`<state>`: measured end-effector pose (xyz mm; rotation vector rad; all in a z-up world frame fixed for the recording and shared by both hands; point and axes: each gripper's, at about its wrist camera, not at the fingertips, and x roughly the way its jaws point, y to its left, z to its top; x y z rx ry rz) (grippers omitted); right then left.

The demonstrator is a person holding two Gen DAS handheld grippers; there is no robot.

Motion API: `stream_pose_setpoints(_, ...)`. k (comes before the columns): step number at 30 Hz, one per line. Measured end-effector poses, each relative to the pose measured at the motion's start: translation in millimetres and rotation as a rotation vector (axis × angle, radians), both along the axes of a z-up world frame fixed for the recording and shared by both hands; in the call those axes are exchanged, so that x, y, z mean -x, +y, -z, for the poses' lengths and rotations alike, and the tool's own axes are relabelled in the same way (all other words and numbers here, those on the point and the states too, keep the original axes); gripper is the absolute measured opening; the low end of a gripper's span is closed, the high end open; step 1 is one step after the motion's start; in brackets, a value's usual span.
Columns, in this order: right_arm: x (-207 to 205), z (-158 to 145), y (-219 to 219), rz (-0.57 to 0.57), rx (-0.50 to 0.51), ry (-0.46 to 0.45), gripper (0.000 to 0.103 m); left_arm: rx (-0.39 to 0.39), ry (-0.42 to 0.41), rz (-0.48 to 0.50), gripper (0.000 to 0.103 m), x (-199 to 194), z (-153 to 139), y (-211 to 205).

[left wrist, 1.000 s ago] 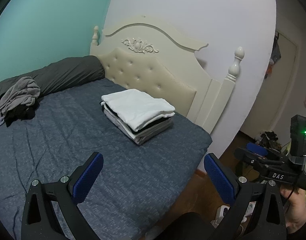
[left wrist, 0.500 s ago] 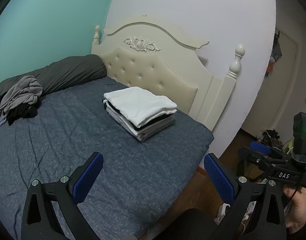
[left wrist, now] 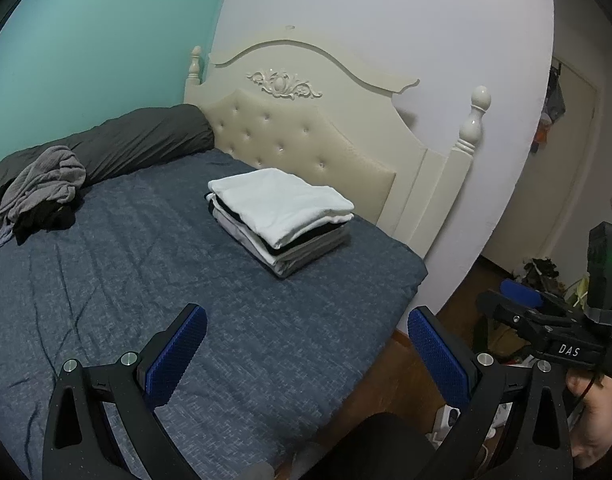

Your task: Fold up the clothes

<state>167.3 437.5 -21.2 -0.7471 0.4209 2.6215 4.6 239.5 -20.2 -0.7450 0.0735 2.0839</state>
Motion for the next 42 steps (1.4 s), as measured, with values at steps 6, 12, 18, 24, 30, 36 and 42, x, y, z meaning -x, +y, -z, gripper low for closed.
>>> stream_pose_setpoints(6,0,2,-1,0.002,0.005,0.0,0.1,0.019,0.016,-0.002,0.103,-2,-1,3)
stream_pose_setpoints(12,2,4,1,0.003,0.01,-0.001,0.1,0.019,0.01,0.005,0.103,-2,0,4)
stream_pose_setpoints(18,1,4,2,0.009,0.015,0.001,0.1,0.016,0.011,-0.002,0.103,-1,1,4)
stream_pose_setpoints(24,1,6,4,0.01,0.027,0.002,0.1,0.013,0.006,-0.007,0.103,1,4,2)
stream_pose_setpoints(30,2,8,4,0.007,0.034,0.0,0.1,0.018,0.013,-0.015,0.103,3,5,0)
stream_pose_setpoints(36,3,10,5,0.008,0.039,-0.005,0.1,0.031,0.008,-0.039,0.103,12,11,-2)
stream_pose_setpoints(42,4,12,5,0.012,0.045,-0.008,0.1,0.049,-0.005,-0.063,0.103,23,19,-5)
